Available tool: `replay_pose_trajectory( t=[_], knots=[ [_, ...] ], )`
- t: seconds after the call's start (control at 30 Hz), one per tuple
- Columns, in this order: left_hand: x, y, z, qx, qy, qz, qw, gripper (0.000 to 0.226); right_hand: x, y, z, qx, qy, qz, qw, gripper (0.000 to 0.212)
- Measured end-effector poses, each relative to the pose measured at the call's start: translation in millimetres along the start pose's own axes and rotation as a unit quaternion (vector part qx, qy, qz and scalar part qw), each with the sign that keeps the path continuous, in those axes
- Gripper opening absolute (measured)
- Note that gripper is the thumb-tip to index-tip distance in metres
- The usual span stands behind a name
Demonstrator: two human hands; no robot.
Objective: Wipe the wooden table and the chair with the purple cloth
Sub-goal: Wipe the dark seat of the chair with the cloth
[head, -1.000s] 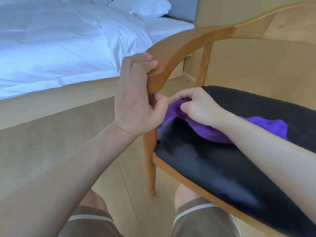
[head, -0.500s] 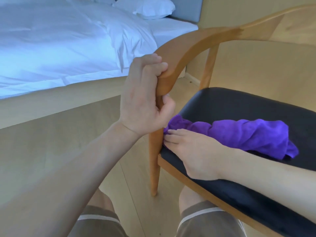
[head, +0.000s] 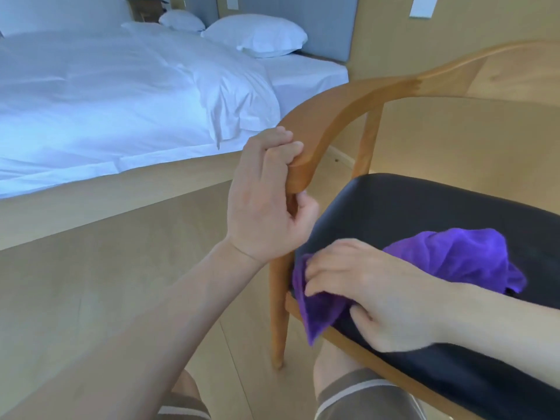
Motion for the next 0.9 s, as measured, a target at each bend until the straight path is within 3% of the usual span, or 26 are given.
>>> replay_pose_trajectory(
  t=[0.07,0.17,0.27,0.37,0.43,0.47,0.53,0.6,0.7,0.77,0.9],
  knots=[
    [-0.9,-0.8,-2.6,-0.005,0.005,-0.001,1.0,0.046,-8.8,-5.3,-6.0,0.031,0.051,0.017,0.998,0.058],
    [-1.9,-1.2,-3.0,0.002,0.011,-0.009,1.0,0.047,-6.9,15.0,-21.6,0.1,0.087,-0.032,0.991,0.067],
    [-0.4,-0.9,-2.3,0.011,0.029,-0.005,1.0,0.049,23.8,17.7,-27.6,0.105,0.043,-0.037,0.993,0.06],
    [0.5,-1.1,-3.5,0.004,0.028,-0.002,1.0,0.048,59.7,14.5,-30.8,0.123,-0.01,0.017,0.992,0.044],
    [-1.1,-0.4,-4.4,0.002,0.018,0.004,1.0,0.047,64.2,10.7,-23.2,0.165,-0.017,0.057,0.985,0.066],
    [-1.7,0.2,-5.0,0.005,0.014,0.006,1.0,0.046,63.5,7.1,-20.3,0.149,-0.02,0.083,0.985,0.07],
    [-0.9,0.4,-5.8,0.011,0.007,0.01,1.0,0.047,63.9,-5.0,-18.0,0.059,-0.019,0.125,0.99,0.052],
    [1.5,0.0,-5.0,0.013,0.003,0.015,1.0,0.047,58.4,-27.5,-17.2,-0.034,0.049,0.123,0.991,0.033],
    [2.1,-0.1,-4.2,0.018,0.0,0.01,1.0,0.048,35.2,-46.8,-21.7,-0.051,0.104,0.158,0.981,0.051],
    [1.8,-1.5,-5.9,0.016,-0.003,0.002,1.0,0.048,13.3,-31.0,-25.8,-0.012,0.128,0.102,0.986,0.059],
    [3.3,-2.9,-6.4,0.012,0.012,-0.005,1.0,0.048,21.7,9.2,-22.7,0.175,0.162,0.021,0.971,0.045]
  ],
)
Point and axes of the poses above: each hand's wrist, its own x-axis away from the middle knuckle, its own y-axis out of the palm, z = x × y, the point moved 6 cm from there along -x, towards the middle knuckle, and after that the axes turned 1 degree about -x, right-handed, at the moved point
